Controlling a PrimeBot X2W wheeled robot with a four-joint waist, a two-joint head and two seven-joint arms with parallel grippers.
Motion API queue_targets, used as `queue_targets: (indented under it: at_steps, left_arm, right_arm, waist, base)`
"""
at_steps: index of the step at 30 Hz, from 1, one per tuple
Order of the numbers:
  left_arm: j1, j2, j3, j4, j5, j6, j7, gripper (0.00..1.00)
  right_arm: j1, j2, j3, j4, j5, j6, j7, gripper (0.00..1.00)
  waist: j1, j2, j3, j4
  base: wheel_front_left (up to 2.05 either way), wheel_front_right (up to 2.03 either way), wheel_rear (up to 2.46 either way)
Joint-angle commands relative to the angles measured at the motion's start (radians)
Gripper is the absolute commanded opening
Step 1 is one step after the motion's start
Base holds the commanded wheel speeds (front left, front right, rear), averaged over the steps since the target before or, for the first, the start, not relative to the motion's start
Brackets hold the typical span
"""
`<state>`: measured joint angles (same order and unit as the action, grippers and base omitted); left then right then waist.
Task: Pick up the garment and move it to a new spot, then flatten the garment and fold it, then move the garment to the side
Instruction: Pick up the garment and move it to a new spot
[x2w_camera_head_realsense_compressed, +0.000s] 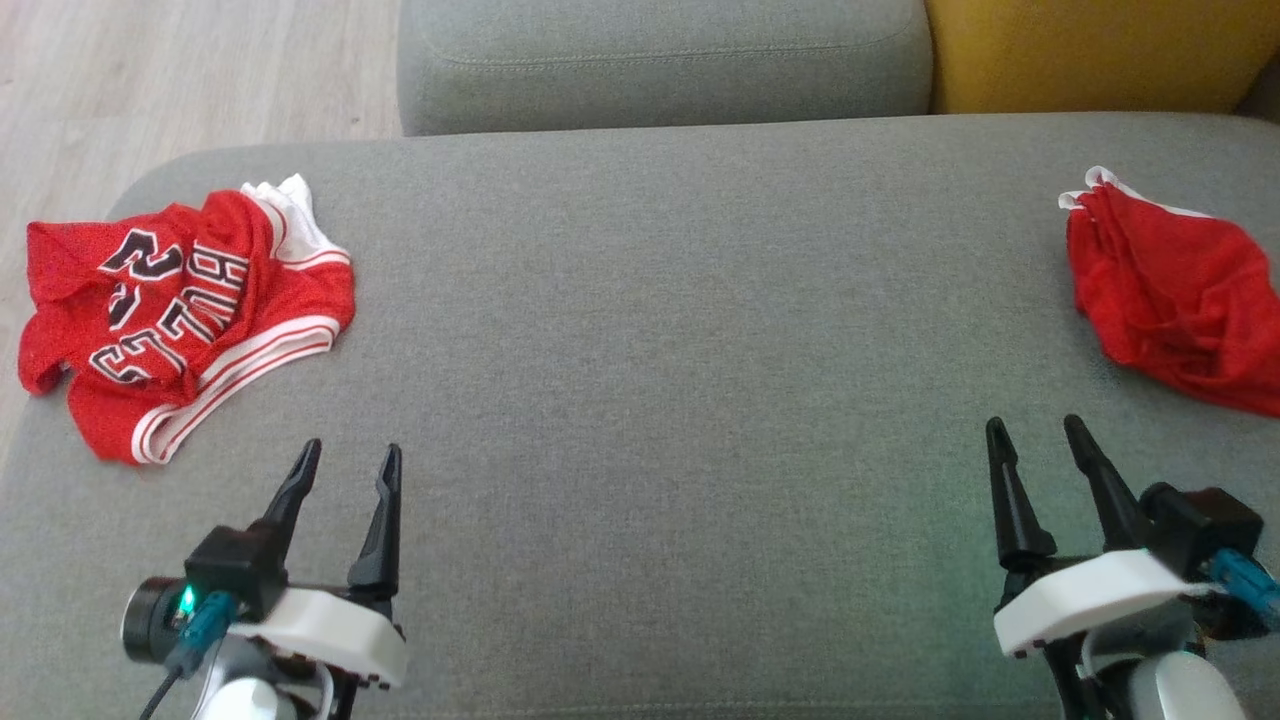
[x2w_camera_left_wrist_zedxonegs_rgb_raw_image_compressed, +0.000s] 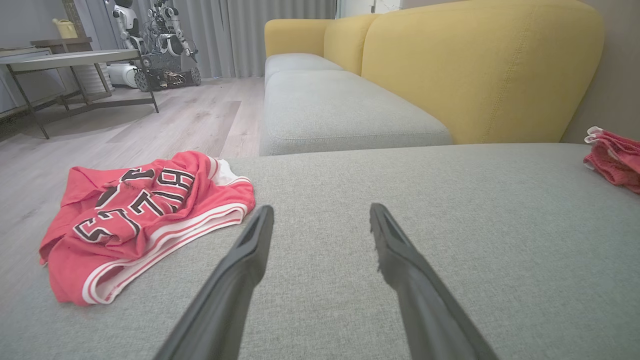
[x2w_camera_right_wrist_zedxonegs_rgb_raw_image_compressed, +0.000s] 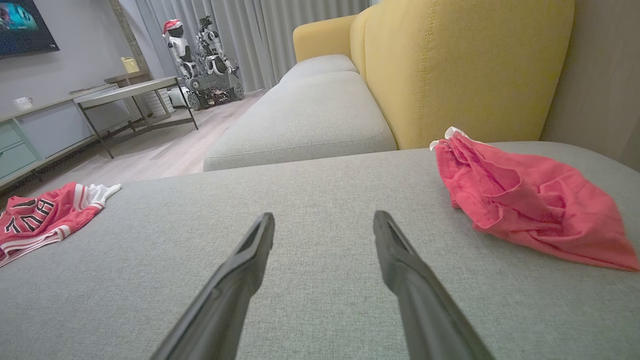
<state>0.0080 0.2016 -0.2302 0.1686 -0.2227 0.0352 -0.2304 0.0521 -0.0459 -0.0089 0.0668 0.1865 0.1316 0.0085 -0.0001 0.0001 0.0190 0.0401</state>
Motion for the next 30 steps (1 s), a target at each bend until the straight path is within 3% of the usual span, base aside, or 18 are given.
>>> queue_targets:
  at_steps: [1, 7, 19, 30]
  left_arm:
    - [-0.062, 0.022, 0.030, -0.032, -0.010, 0.004, -0.007, 1.00]
    - [-0.072, 0.022, 0.034, -0.027, -0.015, 0.014, -0.008, 1.00]
    - [-0.088, 0.020, 0.055, -0.028, -0.037, 0.032, -0.016, 1.00]
    - [-0.084, 0.038, 0.077, -0.044, -0.045, 0.046, -0.021, 1.00]
  right_arm:
    - [-0.039, -0.004, 0.017, -0.035, 0.005, -0.001, -0.009, 1.00]
    - [-0.038, -0.004, 0.010, -0.049, -0.004, -0.001, -0.007, 1.00]
    - [-0.024, -0.004, 0.030, -0.114, -0.012, -0.001, 0.015, 1.00]
    - [-0.018, -0.004, 0.051, -0.148, -0.005, -0.001, 0.026, 1.00]
  waist:
    - [0.0001, -0.0001, -0.001, 0.004]
    - [0.0001, -0.0001, -0.004, 0.054]
    - [0.0001, -0.0001, -0.015, 0.300]
    - [0.0001, -0.0001, -0.023, 0.446]
  base:
    - [0.00, 0.00, 0.00]
    - [0.00, 0.00, 0.00]
    - [0.00, 0.00, 0.00]
    - [0.00, 0.00, 0.00]
